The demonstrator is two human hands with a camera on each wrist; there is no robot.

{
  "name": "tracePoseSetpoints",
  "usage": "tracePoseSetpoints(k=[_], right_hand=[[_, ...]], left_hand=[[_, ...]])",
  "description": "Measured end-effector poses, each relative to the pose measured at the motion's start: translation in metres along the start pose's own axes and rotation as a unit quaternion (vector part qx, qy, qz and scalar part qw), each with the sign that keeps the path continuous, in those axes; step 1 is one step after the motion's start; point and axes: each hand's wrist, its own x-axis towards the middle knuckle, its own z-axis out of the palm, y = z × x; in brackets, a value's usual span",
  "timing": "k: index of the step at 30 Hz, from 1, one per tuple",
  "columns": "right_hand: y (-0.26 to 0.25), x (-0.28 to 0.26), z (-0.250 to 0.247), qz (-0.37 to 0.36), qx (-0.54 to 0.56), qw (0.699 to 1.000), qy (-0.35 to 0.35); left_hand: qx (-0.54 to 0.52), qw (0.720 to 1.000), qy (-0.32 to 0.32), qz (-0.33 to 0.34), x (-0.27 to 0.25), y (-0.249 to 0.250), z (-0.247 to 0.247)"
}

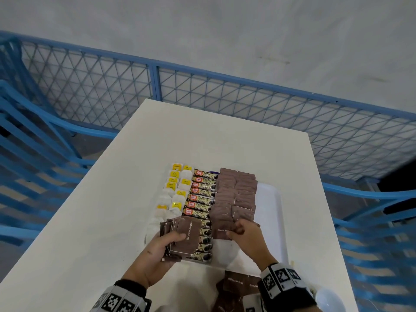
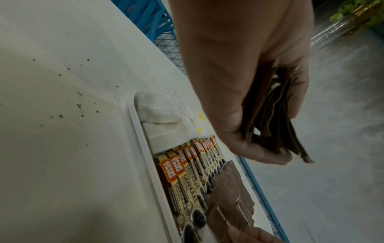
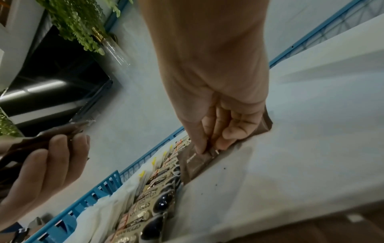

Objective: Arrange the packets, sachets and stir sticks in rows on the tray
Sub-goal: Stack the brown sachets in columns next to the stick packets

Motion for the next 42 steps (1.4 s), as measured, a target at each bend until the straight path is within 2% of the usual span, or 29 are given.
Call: tracePoseSetpoints(k=[8, 12, 14, 18, 22, 30, 32, 35, 37, 42], right_hand=[[0.002, 0.004, 0.008, 0.017, -0.04, 0.998, 0.043], [-0.013, -0.004, 0.007, -0.039, -0.031, 0.996, 0.072], [-0.032, -0.015, 0.003, -0.075, 0.001, 0.996, 0.039], [-0.066, -0.035, -0.001, -0.099, 0.128, 0.98, -0.116], [-0.07, -0.036, 0.002, -0.155, 0.111, 0.97, -0.149], [-0.06, -0.044, -0.011, -0.051, 0.212, 0.956, -0.194], [-0.048, -0.042, -0.016, -0.03, 0.218, 0.963, -0.159], [-0.019, -0.033, -0.022, 0.034, 0.215, 0.976, -0.016], [0.0, -0.026, -0.024, 0.081, 0.249, 0.963, 0.065], [0.03, -0.016, -0.022, 0.151, 0.288, 0.936, 0.137]], left_hand=[[0.009, 1.0, -0.026, 0.008, 0.0, 0.0, 0.002], [0.019, 0.999, -0.034, 0.001, 0.0, -0.001, 0.003], [0.027, 0.999, -0.039, -0.001, 0.0, -0.001, 0.004], [0.034, 0.998, -0.045, -0.005, 0.002, -0.002, 0.005], [0.034, 0.997, -0.064, -0.011, 0.001, -0.001, 0.005], [0.016, 0.999, -0.045, -0.004, 0.0, -0.003, 0.003], [0.02, 0.999, -0.042, -0.004, 0.002, -0.003, 0.001], [0.017, 0.999, -0.038, -0.003, 0.004, -0.004, -0.001], [0.015, 0.999, -0.037, -0.002, 0.004, -0.004, 0.0], [0.024, 0.999, -0.044, -0.001, 0.003, -0.004, 0.003]])
